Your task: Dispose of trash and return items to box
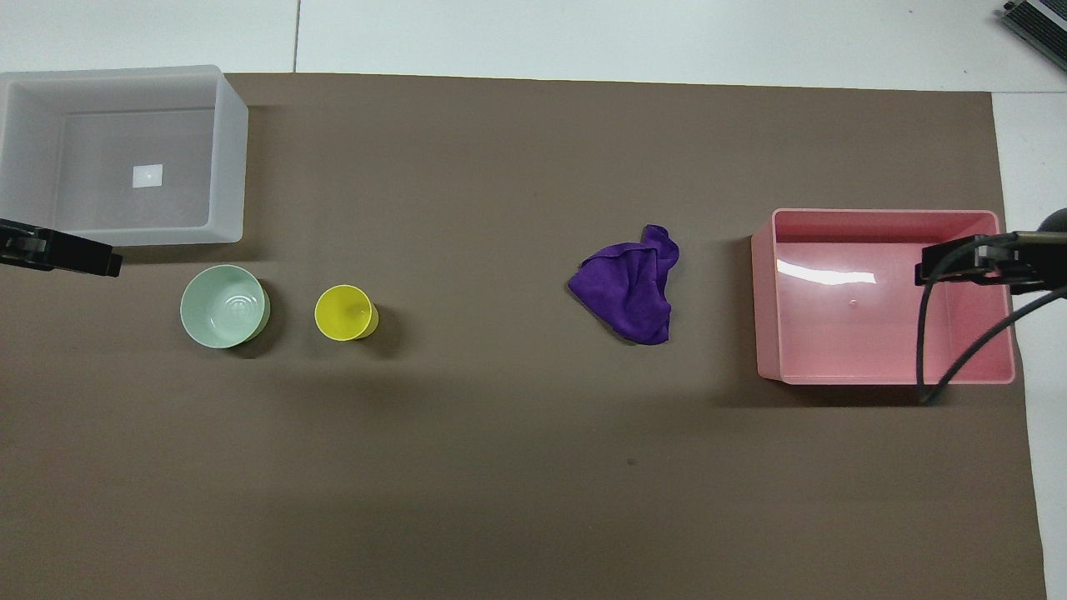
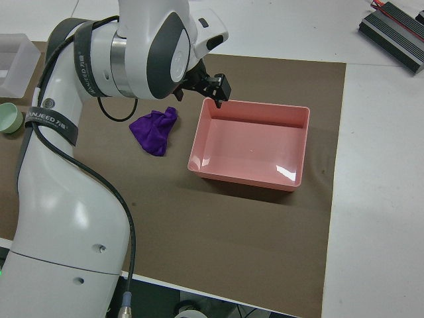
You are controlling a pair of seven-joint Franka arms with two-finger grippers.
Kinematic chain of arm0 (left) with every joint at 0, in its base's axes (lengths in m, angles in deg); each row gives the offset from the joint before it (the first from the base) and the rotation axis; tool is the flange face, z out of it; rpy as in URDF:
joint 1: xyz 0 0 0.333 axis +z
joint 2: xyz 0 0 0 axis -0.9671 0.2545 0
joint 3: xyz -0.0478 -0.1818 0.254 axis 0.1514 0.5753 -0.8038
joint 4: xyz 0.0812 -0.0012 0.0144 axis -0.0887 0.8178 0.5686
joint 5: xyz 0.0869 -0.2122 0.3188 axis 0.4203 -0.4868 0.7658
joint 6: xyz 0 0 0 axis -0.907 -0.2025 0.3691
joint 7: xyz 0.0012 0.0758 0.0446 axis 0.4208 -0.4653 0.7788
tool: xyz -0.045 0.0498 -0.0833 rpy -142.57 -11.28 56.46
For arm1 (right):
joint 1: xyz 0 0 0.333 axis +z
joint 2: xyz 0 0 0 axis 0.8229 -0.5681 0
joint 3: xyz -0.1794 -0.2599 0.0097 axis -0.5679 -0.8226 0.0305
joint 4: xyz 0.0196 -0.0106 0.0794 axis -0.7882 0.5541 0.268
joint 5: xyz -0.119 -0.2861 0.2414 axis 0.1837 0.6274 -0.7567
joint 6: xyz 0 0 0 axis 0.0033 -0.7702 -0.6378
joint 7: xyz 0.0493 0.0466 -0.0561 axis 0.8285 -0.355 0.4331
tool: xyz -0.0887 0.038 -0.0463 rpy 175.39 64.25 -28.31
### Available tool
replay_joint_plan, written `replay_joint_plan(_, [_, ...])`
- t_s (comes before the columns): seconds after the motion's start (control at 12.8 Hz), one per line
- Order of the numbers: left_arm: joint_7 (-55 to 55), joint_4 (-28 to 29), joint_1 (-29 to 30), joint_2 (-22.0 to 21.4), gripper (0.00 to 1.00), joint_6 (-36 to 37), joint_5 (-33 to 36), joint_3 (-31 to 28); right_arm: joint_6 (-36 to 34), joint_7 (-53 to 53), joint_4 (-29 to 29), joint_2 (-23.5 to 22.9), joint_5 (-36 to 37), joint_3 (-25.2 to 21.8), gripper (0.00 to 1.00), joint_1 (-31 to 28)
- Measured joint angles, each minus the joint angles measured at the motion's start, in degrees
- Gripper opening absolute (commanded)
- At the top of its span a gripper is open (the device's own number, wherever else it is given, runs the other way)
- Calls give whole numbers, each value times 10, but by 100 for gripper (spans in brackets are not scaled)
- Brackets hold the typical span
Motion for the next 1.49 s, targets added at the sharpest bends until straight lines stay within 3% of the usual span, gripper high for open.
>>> replay_joint_plan(0.39, [0, 15, 0, -2, 100, -20, 0, 0, 156, -109, 13, -96, 0, 2, 100, 107])
replay_joint_plan(0.55, [0, 52, 0, -13, 100, -56, 0, 0, 246, -145, 30, -142, 0, 2, 100, 143])
replay_joint_plan(0.78, [0, 134, 0, -39, 100, -115, 0, 0, 389, -152, 101, -192, -1, 2, 100, 164])
replay_joint_plan(0.94, [0, 186, 2, -51, 100, -154, 0, 0, 428, -150, 132, -213, -1, 2, 100, 166])
replay_joint_plan(1.17, [-7, 270, 9, -55, 100, -236, 1, 0, 432, -123, 148, -221, -1, 2, 100, 173])
replay_joint_plan(1.25, [-8, 297, 12, -53, 100, -270, 1, 0, 440, -119, 155, -221, -1, 2, 84, 176])
replay_joint_plan(1.33, [-9, 321, 15, -50, 100, -306, 1, -1, 454, -117, 163, -221, -1, 2, 58, 178])
replay_joint_plan(1.41, [-9, 339, 21, -44, 100, -339, 1, 0, 468, -117, 170, -223, -1, 2, 18, 178])
replay_joint_plan(1.49, [-11, 352, 28, -34, 100, -369, 1, -1, 474, -113, 174, -224, -1, 2, 0, 179])
